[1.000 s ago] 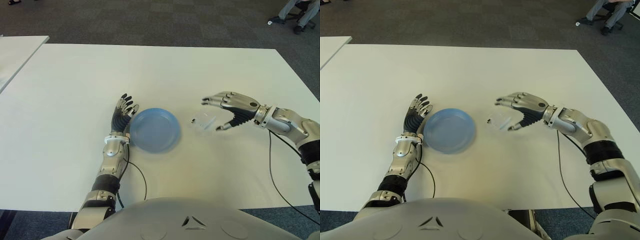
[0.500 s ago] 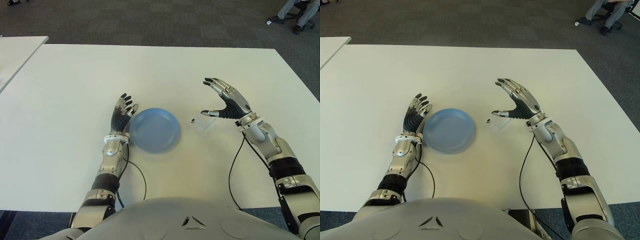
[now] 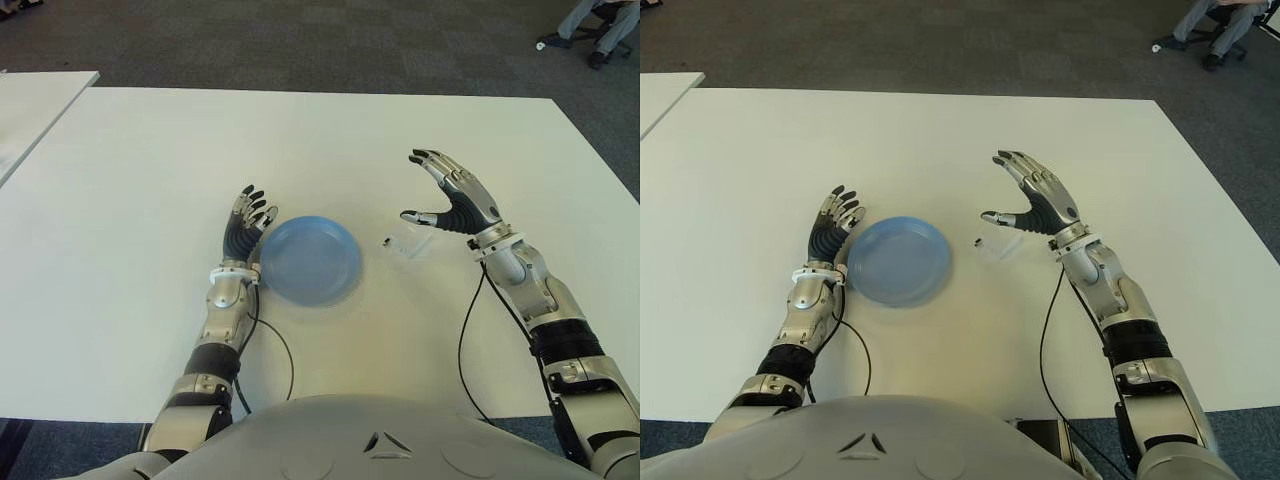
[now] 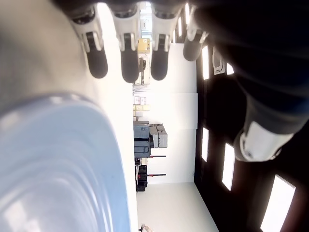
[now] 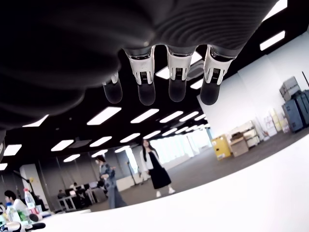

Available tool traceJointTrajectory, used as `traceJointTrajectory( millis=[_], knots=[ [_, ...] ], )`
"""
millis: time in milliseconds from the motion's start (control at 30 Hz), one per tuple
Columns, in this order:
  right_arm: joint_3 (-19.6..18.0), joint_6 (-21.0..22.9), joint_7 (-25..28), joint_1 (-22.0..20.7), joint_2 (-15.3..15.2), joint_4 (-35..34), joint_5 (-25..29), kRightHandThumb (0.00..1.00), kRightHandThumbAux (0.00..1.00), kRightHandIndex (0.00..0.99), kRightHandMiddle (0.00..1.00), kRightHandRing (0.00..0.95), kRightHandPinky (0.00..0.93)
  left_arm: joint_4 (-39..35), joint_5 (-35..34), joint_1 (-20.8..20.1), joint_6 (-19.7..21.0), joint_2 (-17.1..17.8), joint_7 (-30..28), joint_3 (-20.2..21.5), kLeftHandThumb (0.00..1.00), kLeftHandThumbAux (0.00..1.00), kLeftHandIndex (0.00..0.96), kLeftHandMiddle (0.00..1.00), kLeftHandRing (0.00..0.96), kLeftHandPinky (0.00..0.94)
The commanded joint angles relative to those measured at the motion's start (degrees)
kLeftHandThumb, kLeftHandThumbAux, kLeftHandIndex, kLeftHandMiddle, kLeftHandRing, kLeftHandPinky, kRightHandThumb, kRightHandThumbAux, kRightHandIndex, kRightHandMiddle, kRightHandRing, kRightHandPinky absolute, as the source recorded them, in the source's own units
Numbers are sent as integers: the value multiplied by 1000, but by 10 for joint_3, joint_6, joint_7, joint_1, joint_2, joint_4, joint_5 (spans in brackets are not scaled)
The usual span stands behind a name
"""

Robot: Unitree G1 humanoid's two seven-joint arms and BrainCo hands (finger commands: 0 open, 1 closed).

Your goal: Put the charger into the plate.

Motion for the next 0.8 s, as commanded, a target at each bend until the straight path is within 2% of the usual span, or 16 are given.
traceJointTrajectory(
  millis=[33,100,233,400,533,667,800],
  knots=[
    [12,28,-23,9,35,-7,-24,443,265,0,0,0,0,34,-1,20,24,-1,1,2,0,581,98,161,171,185],
    [24,47,-42,5,60,-6,-43,448,256,0,0,0,1,36,-1,18,25,-1,0,2,0,580,96,158,168,185],
    [37,80,-63,5,89,-16,-67,445,241,0,0,0,7,39,0,15,25,0,1,3,0,580,95,156,167,187],
    [34,126,-80,16,123,-35,-77,427,221,0,0,0,27,42,2,14,24,0,3,2,0,580,88,149,161,180],
    [35,152,-77,25,139,-54,-75,418,213,0,0,0,25,44,4,13,24,-1,6,1,0,579,86,150,163,186],
    [34,207,-54,61,162,-106,-70,406,217,0,0,0,11,43,6,13,22,-1,12,2,0,579,89,160,171,190],
    [34,243,-39,86,164,-133,-76,384,231,0,0,0,4,44,7,12,21,-2,15,2,0,579,90,163,174,191]
  ],
)
